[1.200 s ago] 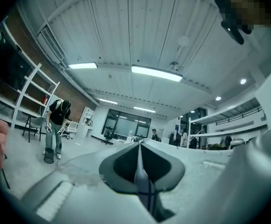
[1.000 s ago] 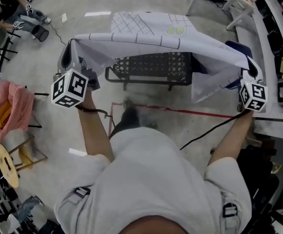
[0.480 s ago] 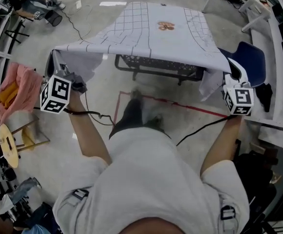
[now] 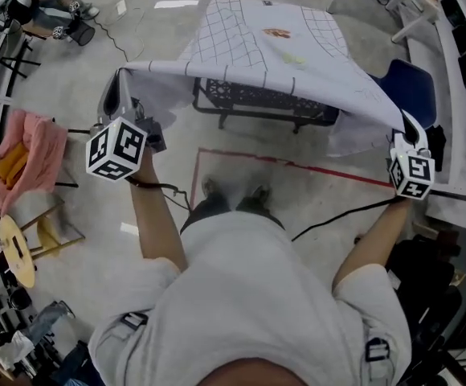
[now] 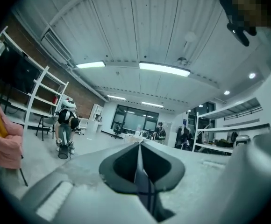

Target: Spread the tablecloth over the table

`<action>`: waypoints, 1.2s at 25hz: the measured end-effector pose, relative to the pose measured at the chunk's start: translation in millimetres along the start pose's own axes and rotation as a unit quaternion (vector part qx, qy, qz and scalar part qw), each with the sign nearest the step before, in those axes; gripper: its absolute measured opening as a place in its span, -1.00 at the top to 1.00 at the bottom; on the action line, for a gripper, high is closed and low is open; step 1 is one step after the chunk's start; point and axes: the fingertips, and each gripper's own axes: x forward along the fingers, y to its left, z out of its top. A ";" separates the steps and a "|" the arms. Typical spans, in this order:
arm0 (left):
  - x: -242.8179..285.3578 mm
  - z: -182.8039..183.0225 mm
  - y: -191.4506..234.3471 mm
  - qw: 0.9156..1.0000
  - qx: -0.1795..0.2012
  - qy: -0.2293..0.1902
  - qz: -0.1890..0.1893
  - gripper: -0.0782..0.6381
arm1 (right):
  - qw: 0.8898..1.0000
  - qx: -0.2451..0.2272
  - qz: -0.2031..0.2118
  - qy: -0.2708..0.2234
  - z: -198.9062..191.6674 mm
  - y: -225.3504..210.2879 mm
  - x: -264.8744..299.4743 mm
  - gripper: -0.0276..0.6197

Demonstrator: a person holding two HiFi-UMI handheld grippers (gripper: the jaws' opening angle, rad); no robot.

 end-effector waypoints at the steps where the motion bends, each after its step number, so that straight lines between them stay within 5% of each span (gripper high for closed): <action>1: 1.3 -2.5 3.7 1.000 -0.002 0.005 -0.004 0.72 | 1.000 0.004 -0.004 0.001 1.5 2.6 -2.4 0.89; 6: 7.8 -5.1 14.2 0.999 -0.026 0.008 -0.020 0.72 | 0.999 -0.016 -0.023 0.029 1.0 16.1 -10.3 0.89; 20: 15.8 -15.3 -19.8 0.997 -0.015 0.024 -0.076 0.72 | 0.995 -0.075 -0.046 0.053 -3.9 -18.0 -21.6 0.89; 30: 19.3 -18.9 -34.0 0.997 -0.003 0.028 -0.076 0.72 | 0.996 -0.055 -0.050 0.053 -10.9 -27.2 -28.8 0.89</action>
